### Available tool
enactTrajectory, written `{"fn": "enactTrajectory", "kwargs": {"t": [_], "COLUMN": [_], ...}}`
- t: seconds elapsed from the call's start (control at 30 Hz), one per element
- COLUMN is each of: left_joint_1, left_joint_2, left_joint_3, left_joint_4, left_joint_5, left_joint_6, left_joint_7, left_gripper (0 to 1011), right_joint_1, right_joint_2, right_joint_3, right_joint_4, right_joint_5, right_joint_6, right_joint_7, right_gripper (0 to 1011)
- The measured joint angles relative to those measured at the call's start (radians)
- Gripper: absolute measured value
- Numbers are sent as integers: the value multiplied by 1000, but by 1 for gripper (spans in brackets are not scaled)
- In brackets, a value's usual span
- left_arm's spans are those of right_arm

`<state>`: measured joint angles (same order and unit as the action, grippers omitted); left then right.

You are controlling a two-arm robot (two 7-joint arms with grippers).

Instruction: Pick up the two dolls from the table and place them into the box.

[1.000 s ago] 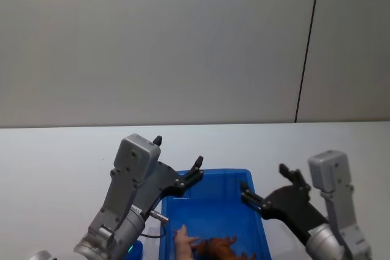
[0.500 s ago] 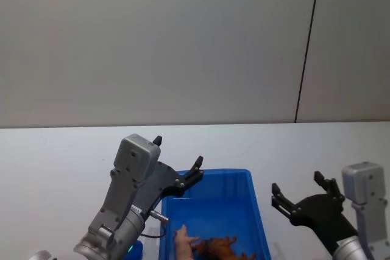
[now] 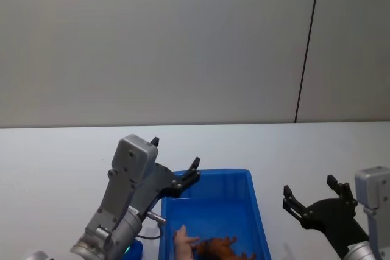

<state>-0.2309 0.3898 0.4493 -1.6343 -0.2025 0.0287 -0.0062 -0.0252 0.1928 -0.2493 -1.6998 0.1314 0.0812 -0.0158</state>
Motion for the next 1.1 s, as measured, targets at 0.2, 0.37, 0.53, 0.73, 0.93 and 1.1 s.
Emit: {"fn": "enactTrajectory", "kwargs": {"t": [0.2,0.37,0.53,0.73,0.93,1.1], "left_joint_1": [15,36,54,72,86,93], "left_joint_2": [21,48,75,105,129,143], "left_joint_3": [-13,-29,-44,-63,-80,-90], "left_joint_4": [-20,-42,-57,-71,-73,-67], "left_joint_5": [-14,-32,-51,-81,-108,-129], "left_joint_6": [37,79,112,158,199,224], "left_joint_7": [17,33,40,40,26,9], "left_gripper": [1001,1001,1001,1001,1001,1001], "right_joint_1": [-6,-9,-11,-13,-14,-14], "right_joint_2": [3,5,6,7,8,8], "right_joint_3": [2,3,4,4,5,5], "right_joint_4": [-5,-8,-10,-11,-12,-12], "right_joint_5": [2,4,4,5,5,6], "right_joint_6": [0,0,0,0,0,0], "right_joint_7": [-7,-12,-14,-16,-18,-18], "right_gripper": [1000,1001,1001,1001,1001,1000]}}
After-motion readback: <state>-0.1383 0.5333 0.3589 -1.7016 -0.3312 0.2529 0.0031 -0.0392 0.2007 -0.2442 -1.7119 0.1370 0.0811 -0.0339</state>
